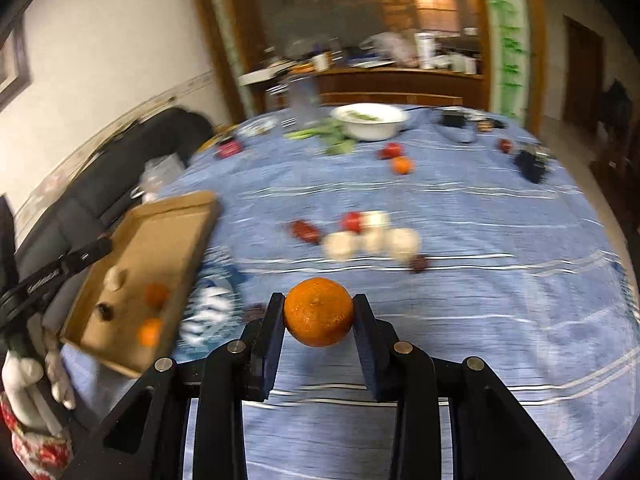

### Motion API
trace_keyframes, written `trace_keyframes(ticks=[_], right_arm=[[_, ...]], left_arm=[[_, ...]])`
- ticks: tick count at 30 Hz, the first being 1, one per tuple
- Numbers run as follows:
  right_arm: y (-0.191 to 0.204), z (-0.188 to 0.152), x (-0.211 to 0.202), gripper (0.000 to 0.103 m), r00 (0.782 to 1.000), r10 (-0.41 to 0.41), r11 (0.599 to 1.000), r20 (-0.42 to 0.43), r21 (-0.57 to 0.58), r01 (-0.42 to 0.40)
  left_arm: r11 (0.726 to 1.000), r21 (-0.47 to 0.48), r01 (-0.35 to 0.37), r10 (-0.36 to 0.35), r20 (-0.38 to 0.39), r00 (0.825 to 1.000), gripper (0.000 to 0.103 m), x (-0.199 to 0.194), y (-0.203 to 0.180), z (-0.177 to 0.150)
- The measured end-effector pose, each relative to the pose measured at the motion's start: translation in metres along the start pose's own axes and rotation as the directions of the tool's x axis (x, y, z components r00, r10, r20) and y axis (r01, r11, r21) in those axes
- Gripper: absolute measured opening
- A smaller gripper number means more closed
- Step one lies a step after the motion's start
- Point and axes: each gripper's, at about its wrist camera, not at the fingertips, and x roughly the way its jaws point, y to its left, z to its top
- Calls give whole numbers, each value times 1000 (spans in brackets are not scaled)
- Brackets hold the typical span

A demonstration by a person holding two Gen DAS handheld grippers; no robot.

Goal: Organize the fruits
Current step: 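Carry jujube and orange into the tray and open both tools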

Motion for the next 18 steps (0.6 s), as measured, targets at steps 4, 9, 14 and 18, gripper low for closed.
trace_keyframes(ticks=[4,9,14,18], right_arm=[[64,10,34,36,994,93,992,-62,-84,-98],[125,21,80,37,985,117,974,-124,-180,-138],[164,32,128,37,978,105,962,-180,-229,-145],[174,35,156,37,969,107,961,-221,-226,-157]], left_arm=[[997,4,-75,75,-5,997,31,5,33,14],[983,14,-183,184,-84,979,31,36,71,29],[978,17,-207,207,-145,967,31,57,84,36],[978,3,-207,204,-192,960,31,72,91,33]])
